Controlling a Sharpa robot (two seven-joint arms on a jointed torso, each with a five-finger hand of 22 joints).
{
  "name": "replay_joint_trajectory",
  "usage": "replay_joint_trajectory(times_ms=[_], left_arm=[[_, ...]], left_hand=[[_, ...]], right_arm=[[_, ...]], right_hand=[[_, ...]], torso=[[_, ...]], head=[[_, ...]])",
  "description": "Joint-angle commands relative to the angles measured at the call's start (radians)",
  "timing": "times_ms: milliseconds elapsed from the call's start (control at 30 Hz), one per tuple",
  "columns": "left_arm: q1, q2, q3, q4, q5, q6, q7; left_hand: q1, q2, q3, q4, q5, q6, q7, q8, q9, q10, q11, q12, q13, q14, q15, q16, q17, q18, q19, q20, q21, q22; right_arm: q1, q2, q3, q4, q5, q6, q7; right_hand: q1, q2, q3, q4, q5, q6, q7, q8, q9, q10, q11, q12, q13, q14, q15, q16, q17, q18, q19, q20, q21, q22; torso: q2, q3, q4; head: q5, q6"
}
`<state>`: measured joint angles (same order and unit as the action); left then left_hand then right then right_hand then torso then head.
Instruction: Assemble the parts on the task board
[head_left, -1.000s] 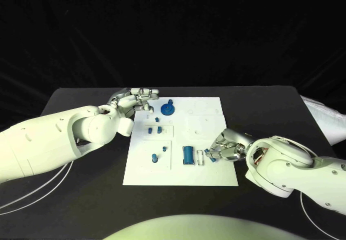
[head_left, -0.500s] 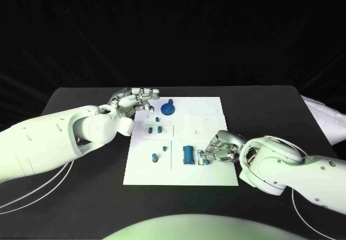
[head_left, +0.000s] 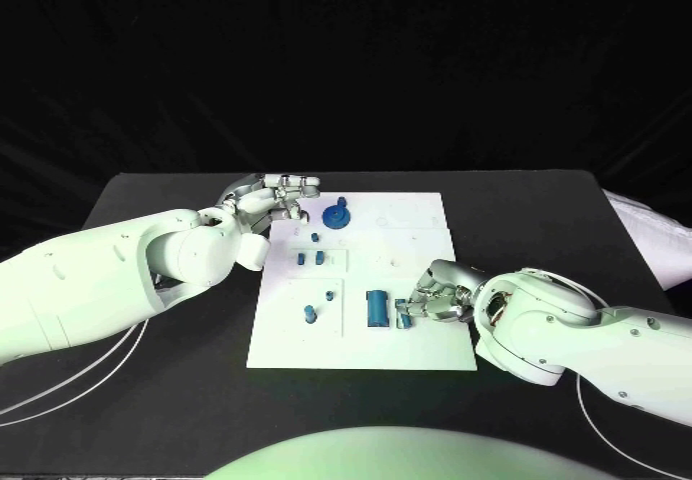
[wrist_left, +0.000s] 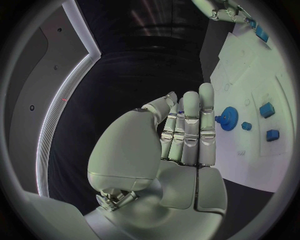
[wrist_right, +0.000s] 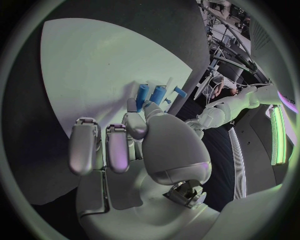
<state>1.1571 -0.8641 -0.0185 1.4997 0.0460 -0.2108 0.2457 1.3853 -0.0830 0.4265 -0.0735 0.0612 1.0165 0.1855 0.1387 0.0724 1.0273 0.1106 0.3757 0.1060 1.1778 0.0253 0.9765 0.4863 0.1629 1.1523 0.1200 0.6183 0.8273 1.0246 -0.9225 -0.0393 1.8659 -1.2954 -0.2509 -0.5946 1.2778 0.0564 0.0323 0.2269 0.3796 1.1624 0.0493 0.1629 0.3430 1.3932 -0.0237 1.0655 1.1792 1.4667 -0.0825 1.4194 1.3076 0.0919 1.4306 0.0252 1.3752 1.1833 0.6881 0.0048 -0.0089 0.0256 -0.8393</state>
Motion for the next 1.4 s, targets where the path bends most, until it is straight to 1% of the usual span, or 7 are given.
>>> replay_joint_trajectory(times_ms=[33,233,400,633,1033,1133,1400], left_arm=[[0.000,0.001,0.001,0.003,-0.004,0.020,0.002],[0.000,0.001,0.001,0.003,-0.004,0.021,0.001],[0.000,0.000,0.001,0.003,-0.005,0.022,-0.001],[0.000,0.000,0.001,0.002,-0.007,0.023,-0.002],[0.000,-0.002,0.001,0.000,-0.007,0.024,-0.003],[0.000,-0.001,0.001,0.000,-0.007,0.024,-0.003],[0.000,0.000,0.001,-0.001,-0.008,0.026,-0.004]], left_hand=[[-0.007,0.006,-0.005,-0.001,0.003,-0.007,0.002,0.006,-0.001,-0.005,0.000,0.007,0.000,-0.008,-0.002,0.002,-0.001,0.019,-0.004,0.002,-0.005,-0.002],[-0.007,0.006,-0.005,-0.001,0.003,-0.007,0.002,0.006,-0.001,-0.005,0.000,0.007,0.000,-0.008,-0.002,0.002,-0.001,0.019,-0.004,0.002,-0.005,-0.002],[-0.007,0.006,-0.005,-0.001,0.003,-0.007,0.002,0.006,-0.001,-0.005,0.000,0.007,0.000,-0.008,-0.002,0.002,-0.001,0.019,-0.004,0.002,-0.005,-0.002],[-0.008,0.005,-0.005,-0.002,0.003,-0.008,0.002,0.006,-0.001,-0.007,0.000,0.008,-0.001,-0.009,-0.002,0.002,-0.002,0.019,-0.004,0.002,-0.006,-0.002],[-0.008,0.005,-0.005,-0.002,0.003,-0.009,0.002,0.006,-0.001,-0.007,0.001,0.008,-0.001,-0.009,-0.001,0.002,-0.002,0.019,-0.005,0.002,-0.006,-0.002],[-0.008,0.005,-0.005,-0.002,0.003,-0.009,0.002,0.006,-0.001,-0.007,0.001,0.008,-0.001,-0.009,-0.001,0.002,-0.002,0.019,-0.005,0.002,-0.006,-0.002],[-0.008,0.005,-0.005,-0.002,0.003,-0.009,0.002,0.006,-0.001,-0.007,0.001,0.008,-0.001,-0.009,-0.001,0.002,-0.002,0.019,-0.005,0.002,-0.006,-0.002]], right_arm=[[-0.002,0.005,-0.001,-0.001,-0.038,0.040,-0.010],[-0.002,0.009,-0.001,-0.001,-0.057,0.043,-0.011],[-0.002,0.011,-0.001,0.003,-0.066,0.036,-0.008],[-0.004,-0.003,-0.001,0.020,-0.074,0.030,0.003],[-0.004,-0.061,-0.001,0.053,-0.075,0.076,0.057],[-0.004,-0.064,-0.001,0.050,-0.075,0.088,0.060],[-0.006,-0.052,-0.001,0.035,-0.078,0.094,0.054]], right_hand=[[-0.015,-0.002,0.002,0.011,0.003,0.004,0.003,-0.005,0.000,0.010,0.000,0.013,0.009,0.063,-0.007,0.005,0.020,-0.018,0.005,-0.005,0.005,0.003],[-0.039,0.000,0.007,0.030,0.000,0.010,0.001,-0.001,0.003,0.018,-0.002,0.027,0.023,0.063,-0.009,0.007,0.023,-0.018,0.007,-0.006,0.007,0.006],[-0.103,-0.027,-0.029,0.063,-0.044,0.014,0.003,0.003,0.008,0.020,0.001,0.026,0.026,0.063,-0.007,0.006,0.023,-0.019,0.008,-0.005,0.007,0.007],[-0.164,-0.042,-0.091,0.061,-0.080,0.014,0.000,0.006,0.015,0.021,-0.001,0.025,0.032,0.063,-0.008,0.007,0.024,-0.019,0.008,-0.006,0.006,0.008],[-0.096,-0.055,-0.129,0.025,-0.173,0.008,0.002,0.009,0.023,0.018,-0.001,0.018,0.038,0.063,-0.008,0.006,0.025,-0.019,0.007,-0.006,0.006,0.010],[-0.057,-0.051,-0.127,0.001,-0.182,0.006,0.002,0.009,0.026,0.017,0.000,0.016,0.039,0.063,-0.008,0.005,0.025,-0.019,0.007,-0.006,0.006,0.010],[-0.027,-0.039,-0.125,-0.018,-0.189,0.006,0.002,0.009,0.027,0.018,-0.001,0.016,0.042,0.064,-0.008,0.006,0.027,-0.019,0.007,-0.006,0.006,0.012]], torso=[[-0.001,0.0004,-0.0012],[-0.001,0.0005,-0.0008],[-0.001,0.0011,-0.0007],[0.000,0.0022,-0.0007],[-0.001,0.0020,-0.0028],[-0.001,0.0015,-0.0020],[-0.001,0.0007,0.0009]], head=[[0.001,0.000],[-0.001,0.000],[-0.001,0.000],[-0.002,0.001],[0.000,0.002],[-0.003,0.001],[-0.005,0.001]])
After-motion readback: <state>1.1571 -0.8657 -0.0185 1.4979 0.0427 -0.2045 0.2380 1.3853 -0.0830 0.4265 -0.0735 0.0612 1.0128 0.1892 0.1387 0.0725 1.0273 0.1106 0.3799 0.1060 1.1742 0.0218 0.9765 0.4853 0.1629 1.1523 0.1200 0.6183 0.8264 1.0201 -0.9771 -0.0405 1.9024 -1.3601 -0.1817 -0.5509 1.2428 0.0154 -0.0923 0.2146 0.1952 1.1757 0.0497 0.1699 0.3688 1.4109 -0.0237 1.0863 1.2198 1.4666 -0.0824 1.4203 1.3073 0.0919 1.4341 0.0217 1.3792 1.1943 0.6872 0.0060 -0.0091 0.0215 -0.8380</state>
